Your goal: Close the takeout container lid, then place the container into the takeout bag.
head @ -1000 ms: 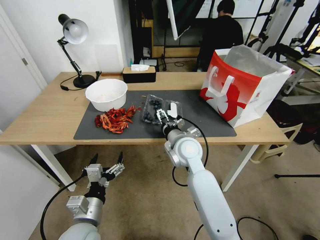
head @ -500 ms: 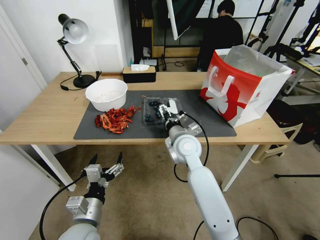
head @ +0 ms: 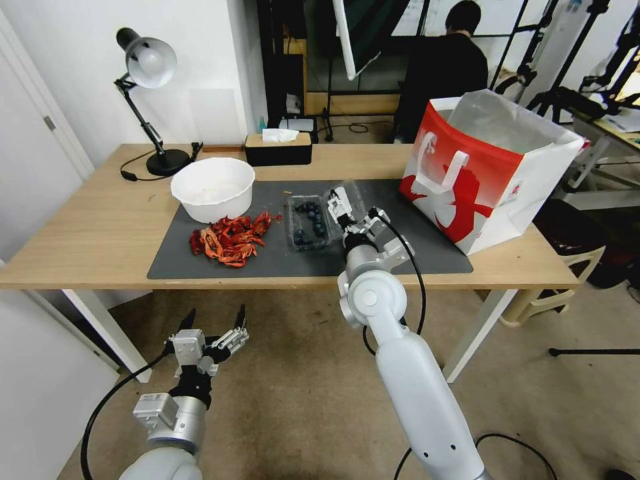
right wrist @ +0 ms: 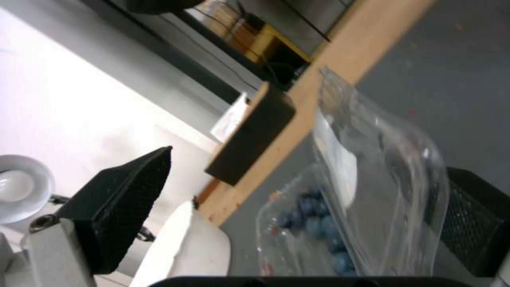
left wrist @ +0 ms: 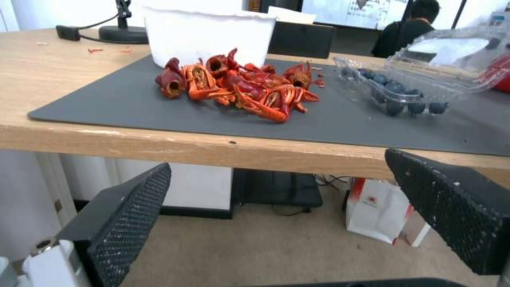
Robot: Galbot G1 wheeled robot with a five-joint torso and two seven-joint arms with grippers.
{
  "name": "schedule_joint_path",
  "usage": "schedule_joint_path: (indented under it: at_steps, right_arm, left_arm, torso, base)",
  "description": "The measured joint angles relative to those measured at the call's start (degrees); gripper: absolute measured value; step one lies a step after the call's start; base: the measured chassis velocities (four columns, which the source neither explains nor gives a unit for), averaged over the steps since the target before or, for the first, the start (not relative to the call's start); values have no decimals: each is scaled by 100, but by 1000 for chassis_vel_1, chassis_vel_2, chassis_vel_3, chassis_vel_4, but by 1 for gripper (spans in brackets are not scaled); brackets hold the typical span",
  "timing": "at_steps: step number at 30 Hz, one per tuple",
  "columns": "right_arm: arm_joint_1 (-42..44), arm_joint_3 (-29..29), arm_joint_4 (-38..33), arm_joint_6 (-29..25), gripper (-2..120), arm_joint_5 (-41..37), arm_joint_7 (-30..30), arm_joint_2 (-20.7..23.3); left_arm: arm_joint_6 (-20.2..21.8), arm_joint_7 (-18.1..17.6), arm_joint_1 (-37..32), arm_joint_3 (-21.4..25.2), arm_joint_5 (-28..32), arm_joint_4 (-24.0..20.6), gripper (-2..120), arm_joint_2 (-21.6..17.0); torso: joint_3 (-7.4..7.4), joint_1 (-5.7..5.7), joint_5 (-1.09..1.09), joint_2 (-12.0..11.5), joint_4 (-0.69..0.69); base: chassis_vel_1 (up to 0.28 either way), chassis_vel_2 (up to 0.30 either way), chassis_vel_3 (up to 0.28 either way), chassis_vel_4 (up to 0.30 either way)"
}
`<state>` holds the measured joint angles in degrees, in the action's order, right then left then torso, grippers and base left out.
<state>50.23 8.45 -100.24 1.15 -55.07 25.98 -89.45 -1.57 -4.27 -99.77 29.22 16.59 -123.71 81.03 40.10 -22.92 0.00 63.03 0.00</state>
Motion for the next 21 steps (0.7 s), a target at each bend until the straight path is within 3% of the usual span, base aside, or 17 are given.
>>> schedule_joint_path:
  at_steps: [9,13,21]
  right_arm:
    - [-69,-1,106,20,100,173,-938,115]
    - [-47,5,108,264,100,-34,-1414,170]
    - [-77,23,145,772,100,-578,-1778,256]
  left_arm:
    - [-39,-7,-26,-43,-38,20,100,61]
    - [-38,-11,-28,-26,-31,15,100,57]
    - [-38,-27,-26,-31,-24,23,100,63]
  torso:
    - [0,0,0,0,0]
    - [0,0,0,0,0]
    - [0,1,0,0,0]
  base:
    - [0,0,0,0]
    - [0,0,0,0]
    - [0,0,0,0]
